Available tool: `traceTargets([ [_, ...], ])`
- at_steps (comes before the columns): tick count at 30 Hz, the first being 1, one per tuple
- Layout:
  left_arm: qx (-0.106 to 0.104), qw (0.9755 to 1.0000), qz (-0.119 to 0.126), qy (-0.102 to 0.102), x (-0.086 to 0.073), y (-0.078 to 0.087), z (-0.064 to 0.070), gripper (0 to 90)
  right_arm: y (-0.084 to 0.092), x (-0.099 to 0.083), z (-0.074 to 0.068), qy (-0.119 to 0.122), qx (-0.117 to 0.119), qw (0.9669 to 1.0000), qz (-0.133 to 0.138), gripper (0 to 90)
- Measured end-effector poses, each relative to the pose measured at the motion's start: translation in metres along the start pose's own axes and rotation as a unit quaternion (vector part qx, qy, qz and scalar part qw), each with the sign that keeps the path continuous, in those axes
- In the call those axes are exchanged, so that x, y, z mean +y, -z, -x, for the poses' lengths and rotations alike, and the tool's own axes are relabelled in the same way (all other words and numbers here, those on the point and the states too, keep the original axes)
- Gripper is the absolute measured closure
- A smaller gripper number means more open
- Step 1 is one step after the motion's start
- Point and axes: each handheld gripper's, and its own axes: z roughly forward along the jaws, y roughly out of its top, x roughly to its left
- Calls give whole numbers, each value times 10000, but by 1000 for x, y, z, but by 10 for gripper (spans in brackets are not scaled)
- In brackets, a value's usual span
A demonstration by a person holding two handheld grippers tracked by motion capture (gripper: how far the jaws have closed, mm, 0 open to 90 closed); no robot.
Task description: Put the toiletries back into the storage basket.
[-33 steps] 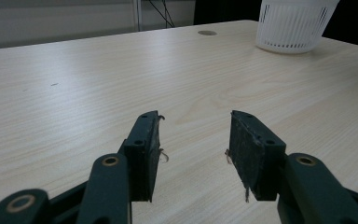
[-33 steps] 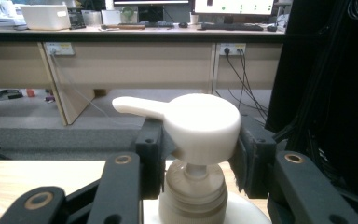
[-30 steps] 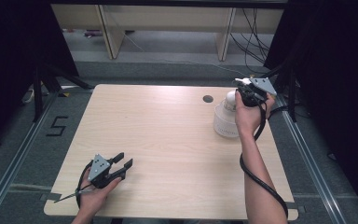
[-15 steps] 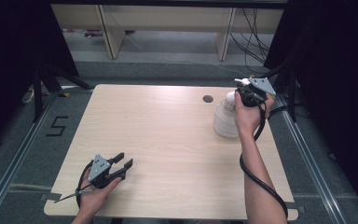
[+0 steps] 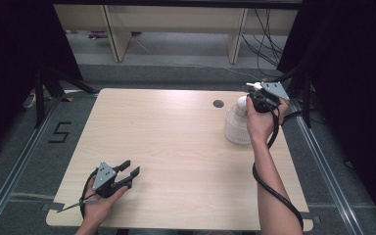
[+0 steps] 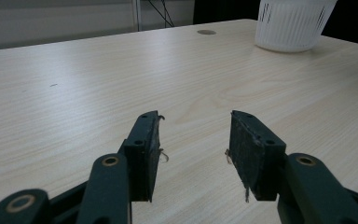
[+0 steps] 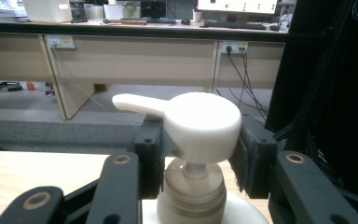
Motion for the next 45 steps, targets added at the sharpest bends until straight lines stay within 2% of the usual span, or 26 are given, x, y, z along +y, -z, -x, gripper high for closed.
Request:
traceTargets([
  [6,-1,10000,1,0,0,0,0,524,0,1,-1,-34,-5,10000,-28,583],
  [10,1,10000,-4,-2,0,0,0,525,0,0,1,-41,21,9999,-101,539],
  [15,2,10000,-11,-5,0,0,0,524,-1,-1,3,-49,10,9997,-249,434],
  [16,2,10000,-11,-5,0,0,0,524,-1,-2,4,-102,84,9996,-257,412],
  [19,12,10000,-17,-1,0,0,0,524,1,-3,5,-123,54,9997,-226,348],
  [20,13,10000,-20,-2,0,0,0,524,1,-3,6,-13,54,9998,-199,332],
  [22,13,10000,-23,-2,0,0,0,524,2,-3,6,-82,61,9996,-246,313],
  [27,15,10000,-27,-2,0,0,0,524,5,-3,6,-31,106,9995,-296,285],
  [28,16,10000,-25,-1,0,0,0,524,7,-3,5,-113,105,9993,-350,281],
  [31,15,10000,-20,0,0,0,0,524,8,-5,8,19,92,9994,-345,276],
  [32,14,10000,-20,-1,0,0,0,524,9,-5,7,-102,108,9992,-374,276],
  [33,16,10000,-20,-1,0,0,0,524,9,-6,9,-2,133,9994,-326,275],
  [42,20,10000,-25,-9,0,0,0,524,21,-10,9,89,199,9993,-295,268],
  [43,20,10000,-25,-11,0,0,0,524,23,-10,8,19,208,9993,-297,268],
  [45,20,10000,-27,-8,0,0,0,524,26,-10,9,81,238,9993,-271,269],
])
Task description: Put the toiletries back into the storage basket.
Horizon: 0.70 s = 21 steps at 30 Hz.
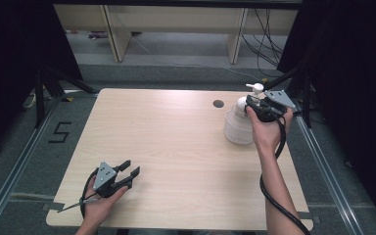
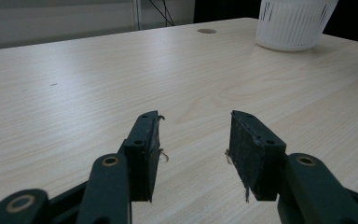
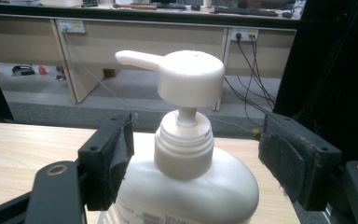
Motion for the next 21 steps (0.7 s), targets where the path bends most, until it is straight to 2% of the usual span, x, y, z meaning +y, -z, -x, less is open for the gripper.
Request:
traceTargets([
  [1,0,10000,6,6,0,0,0,524,2,0,-1,-68,-3,10000,-18,269],
  [2,0,10000,1,-4,0,0,0,524,4,0,1,55,2,10000,17,269],
  [4,0,10000,-1,-6,0,0,0,524,8,-1,-1,-33,10,10000,-10,269],
  [6,-6,10000,4,-1,0,0,0,524,10,-2,0,43,8,10000,5,268],
  [10,-8,10000,9,-7,0,0,0,524,17,-6,1,-16,29,10000,20,270],
  [17,5,10000,5,-3,0,0,1,524,25,-12,4,18,89,10000,37,273],
  [18,6,10000,5,-6,0,0,0,524,27,-12,3,-64,102,9999,8,273],
  [21,5,10000,4,-3,0,0,1,524,30,-15,5,96,125,9999,7,274],
])
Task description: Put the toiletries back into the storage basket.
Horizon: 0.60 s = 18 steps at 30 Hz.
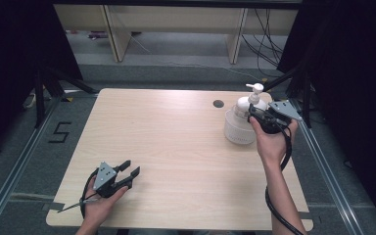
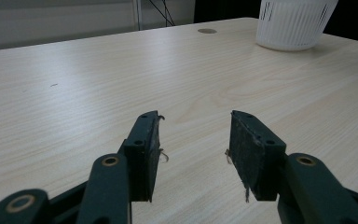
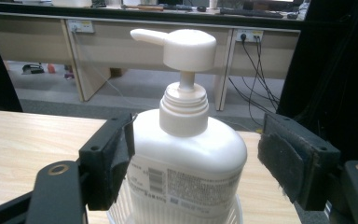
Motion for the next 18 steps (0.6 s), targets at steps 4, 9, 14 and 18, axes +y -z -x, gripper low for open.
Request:
traceTargets([
  [4,-1,10000,0,-5,0,0,0,524,5,-4,-1,-73,38,10000,29,275],
  [9,-3,10000,-5,-15,0,0,0,523,14,-8,-2,-119,77,9999,32,279],
  [14,3,10000,-2,-13,0,0,0,524,21,-13,0,-70,113,9999,-7,285],
  [18,4,10000,-5,-23,0,0,0,524,26,-17,1,-14,141,9999,29,290],
])
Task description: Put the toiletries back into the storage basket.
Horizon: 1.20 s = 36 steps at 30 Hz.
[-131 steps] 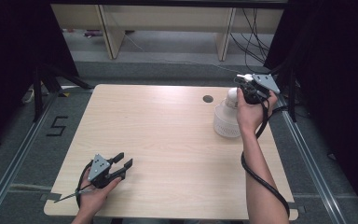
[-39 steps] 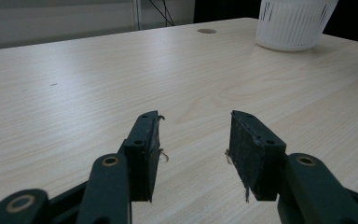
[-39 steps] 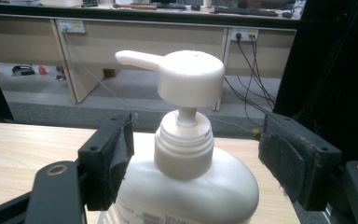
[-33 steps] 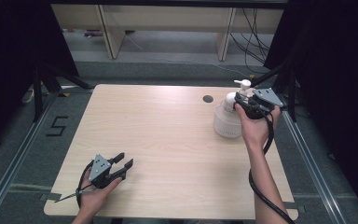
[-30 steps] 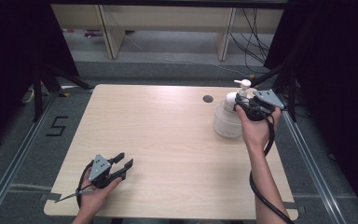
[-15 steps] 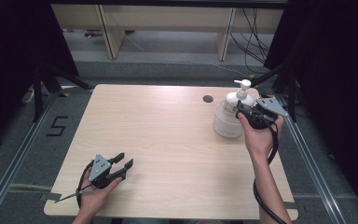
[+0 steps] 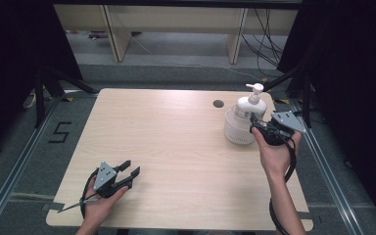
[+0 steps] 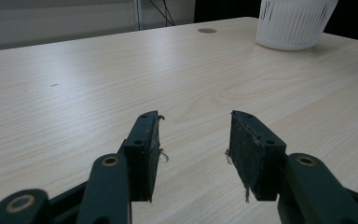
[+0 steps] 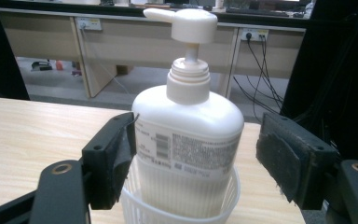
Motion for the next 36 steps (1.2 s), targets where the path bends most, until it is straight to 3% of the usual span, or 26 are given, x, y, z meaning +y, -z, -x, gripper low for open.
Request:
traceTargets([
  [11,5,10000,13,4,0,0,0,523,18,-22,6,13,84,10000,-2,311],
  [18,11,10000,17,5,0,0,0,523,26,-37,7,-159,146,9997,-66,317],
  [20,9,10000,23,18,0,0,0,523,29,-42,9,-47,126,9998,-127,318],
  [21,3,10000,31,8,0,-1,0,523,30,-44,8,-174,135,9997,-130,319],
  [26,-2,10000,54,13,0,-1,0,523,36,-58,13,-59,119,9998,-137,315],
  [31,8,10000,33,11,0,-1,0,523,43,-72,14,-287,160,9990,-312,317],
  [33,18,10000,34,12,0,-1,0,523,44,-80,17,-159,221,9993,-266,320],
  [35,6,10000,55,15,0,-1,0,523,47,-86,16,-251,207,9986,-409,322],
  [36,12,10000,47,13,0,-1,0,523,47,-90,18,-164,229,9989,-363,322],
])
